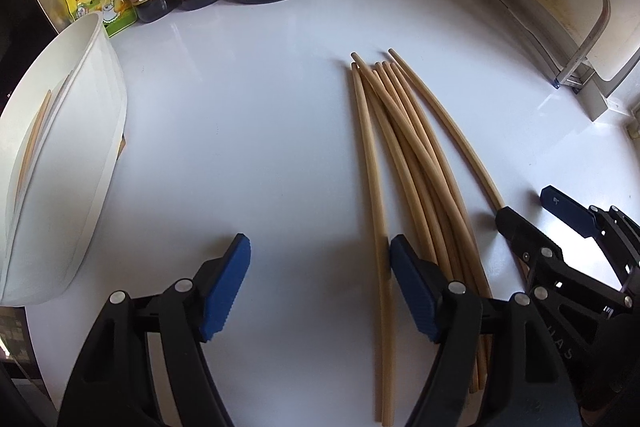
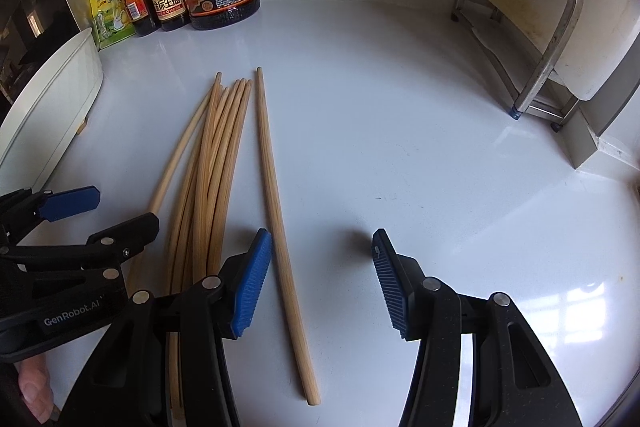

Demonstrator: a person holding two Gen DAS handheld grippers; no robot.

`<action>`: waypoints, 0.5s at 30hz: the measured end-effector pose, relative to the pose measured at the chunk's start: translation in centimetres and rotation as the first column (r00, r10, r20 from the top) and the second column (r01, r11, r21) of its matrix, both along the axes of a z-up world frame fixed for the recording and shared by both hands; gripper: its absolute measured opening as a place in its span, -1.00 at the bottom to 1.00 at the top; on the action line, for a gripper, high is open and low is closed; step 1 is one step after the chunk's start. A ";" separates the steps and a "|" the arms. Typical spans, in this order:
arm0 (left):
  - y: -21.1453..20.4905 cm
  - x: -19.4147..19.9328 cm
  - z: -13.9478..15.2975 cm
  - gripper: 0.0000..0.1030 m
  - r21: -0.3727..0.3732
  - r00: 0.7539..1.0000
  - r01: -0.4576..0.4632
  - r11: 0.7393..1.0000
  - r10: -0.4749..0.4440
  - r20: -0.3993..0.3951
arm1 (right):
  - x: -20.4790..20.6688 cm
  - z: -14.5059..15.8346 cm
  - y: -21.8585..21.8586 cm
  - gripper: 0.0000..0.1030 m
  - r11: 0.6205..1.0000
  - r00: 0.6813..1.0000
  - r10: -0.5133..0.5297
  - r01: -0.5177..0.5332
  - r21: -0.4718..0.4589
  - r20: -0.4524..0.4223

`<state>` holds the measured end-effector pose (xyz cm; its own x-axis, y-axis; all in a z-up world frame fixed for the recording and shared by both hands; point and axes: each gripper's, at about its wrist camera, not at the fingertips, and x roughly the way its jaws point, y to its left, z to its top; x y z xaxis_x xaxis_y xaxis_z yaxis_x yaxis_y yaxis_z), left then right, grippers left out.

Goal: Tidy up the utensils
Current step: 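Close the right tool on one wooden chopstick while the left tool grasps another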

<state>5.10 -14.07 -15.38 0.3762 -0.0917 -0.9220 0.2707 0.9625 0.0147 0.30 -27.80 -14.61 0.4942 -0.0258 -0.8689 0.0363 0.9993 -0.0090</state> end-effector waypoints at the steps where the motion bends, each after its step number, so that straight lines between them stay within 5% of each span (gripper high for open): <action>1: -0.1 0.1 0.0 0.38 0.000 1.000 0.000 1.000 0.000 0.002 | 0.0 0.0 0.1 -0.02 1.000 1.000 0.007 -0.007 -0.010 0.006; 8: -0.6 0.1 0.4 -0.33 -0.010 0.999 0.034 0.999 -0.033 0.024 | 0.4 0.1 0.8 -0.13 0.999 0.999 0.035 -0.035 -0.004 0.021; 12: -0.9 -0.2 0.5 -0.84 -0.007 0.998 0.065 0.998 -0.065 0.022 | 0.6 0.3 1.8 -0.65 0.997 0.997 0.075 -0.075 0.001 0.019; 13: -1.0 -0.2 0.5 -0.84 -0.002 0.997 0.071 0.997 -0.071 0.020 | 0.7 0.3 1.9 -0.86 0.997 0.997 0.077 -0.077 -0.002 0.017; 15: -1.1 -0.2 0.5 -0.86 0.006 0.997 0.080 0.997 -0.080 0.015 | 0.8 0.3 1.9 -0.87 0.998 0.998 0.069 -0.069 0.005 0.016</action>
